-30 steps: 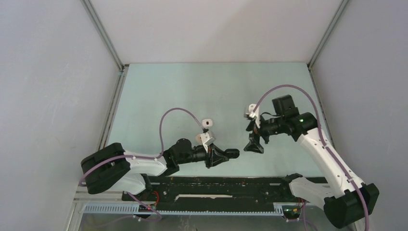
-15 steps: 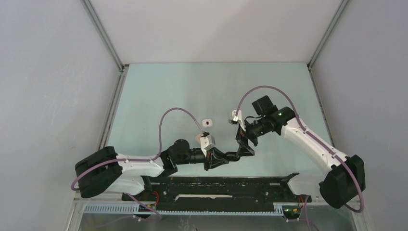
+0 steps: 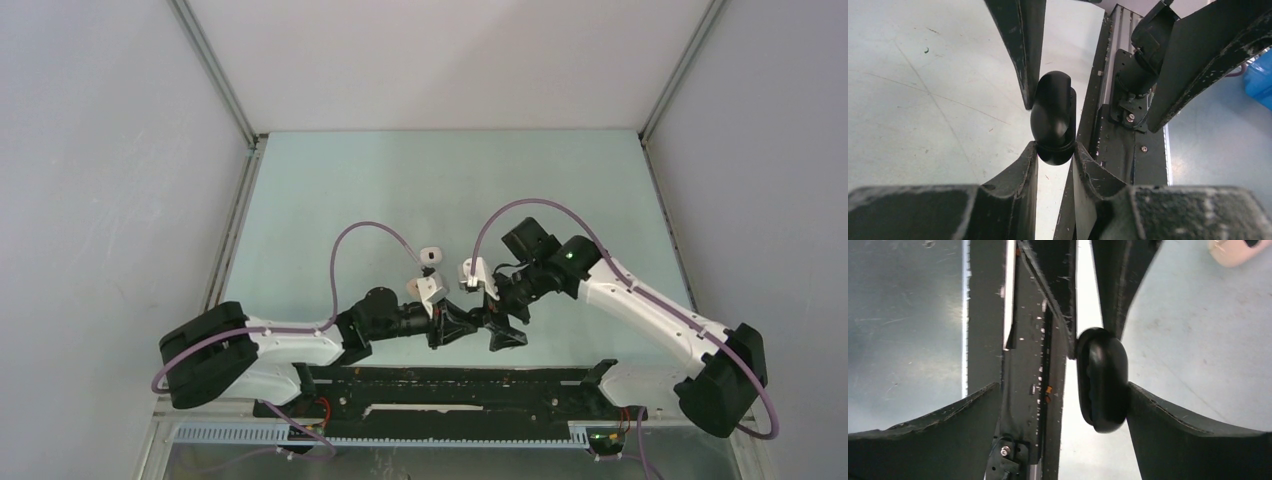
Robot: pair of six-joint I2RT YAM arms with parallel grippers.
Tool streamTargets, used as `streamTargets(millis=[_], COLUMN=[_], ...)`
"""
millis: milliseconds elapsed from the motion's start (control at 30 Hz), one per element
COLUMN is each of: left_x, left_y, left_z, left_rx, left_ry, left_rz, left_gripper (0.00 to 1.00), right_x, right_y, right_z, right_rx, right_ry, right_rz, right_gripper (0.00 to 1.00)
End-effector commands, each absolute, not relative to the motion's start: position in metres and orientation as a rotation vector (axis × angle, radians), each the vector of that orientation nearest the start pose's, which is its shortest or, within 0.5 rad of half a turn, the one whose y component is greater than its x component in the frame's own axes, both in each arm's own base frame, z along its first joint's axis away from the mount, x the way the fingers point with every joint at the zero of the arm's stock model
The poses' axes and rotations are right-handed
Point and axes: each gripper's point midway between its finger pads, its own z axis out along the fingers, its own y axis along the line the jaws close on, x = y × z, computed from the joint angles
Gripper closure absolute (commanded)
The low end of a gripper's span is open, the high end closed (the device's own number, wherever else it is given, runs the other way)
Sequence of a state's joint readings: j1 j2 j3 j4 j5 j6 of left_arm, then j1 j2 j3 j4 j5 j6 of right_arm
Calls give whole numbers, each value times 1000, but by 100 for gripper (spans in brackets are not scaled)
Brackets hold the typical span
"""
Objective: Insert the wireless bluetooth earbuds into the charging case
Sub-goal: Open the charging case.
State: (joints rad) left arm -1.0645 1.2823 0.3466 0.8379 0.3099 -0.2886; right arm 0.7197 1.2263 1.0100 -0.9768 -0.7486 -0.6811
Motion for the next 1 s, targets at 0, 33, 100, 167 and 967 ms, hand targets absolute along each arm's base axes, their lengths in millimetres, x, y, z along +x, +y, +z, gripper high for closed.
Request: streamTargets(millis=[0,33,100,167,967], left_x=[134,131,126,119,94], left_y=[-362,-363,-363,-363,-363], left_z=[161,159,159,159,157], left_rx=[848,863,902,945,1150], left_ry=[1532,1527,1504,1474,1369], left_rz=[-1273,-1280,-1284,-1284,-1236], left_gripper=[100,100,100,100,98], right_x=[146,154,169,178,149], right_y=[221,221,220,220,230], right_z=[150,152,162,172,160], right_rx=[-1691,-1635,-1522,-1443,-1537], right_ry=[1929,1943,1943,1920,2029], right_rz=[798,800,845,916,1266], right_gripper=[7,7,6,6,16])
